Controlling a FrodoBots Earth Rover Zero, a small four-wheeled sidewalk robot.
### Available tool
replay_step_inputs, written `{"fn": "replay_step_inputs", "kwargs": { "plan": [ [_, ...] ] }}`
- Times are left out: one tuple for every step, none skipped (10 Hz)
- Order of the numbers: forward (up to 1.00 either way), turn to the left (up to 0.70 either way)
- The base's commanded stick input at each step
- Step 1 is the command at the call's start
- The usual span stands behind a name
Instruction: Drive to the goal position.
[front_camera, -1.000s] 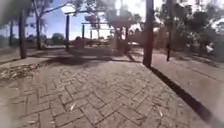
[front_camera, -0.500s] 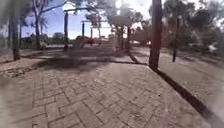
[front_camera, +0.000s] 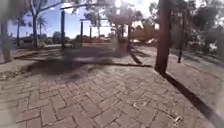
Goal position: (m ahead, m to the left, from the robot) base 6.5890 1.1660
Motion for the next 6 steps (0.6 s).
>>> {"fn": "replay_step_inputs", "kwargs": {
  "plan": [
    [1.0, 0.0],
    [1.0, 0.0],
    [1.0, 0.0],
    [1.0, 0.0],
    [1.0, 0.0],
    [1.0, 0.0]
  ]
}}
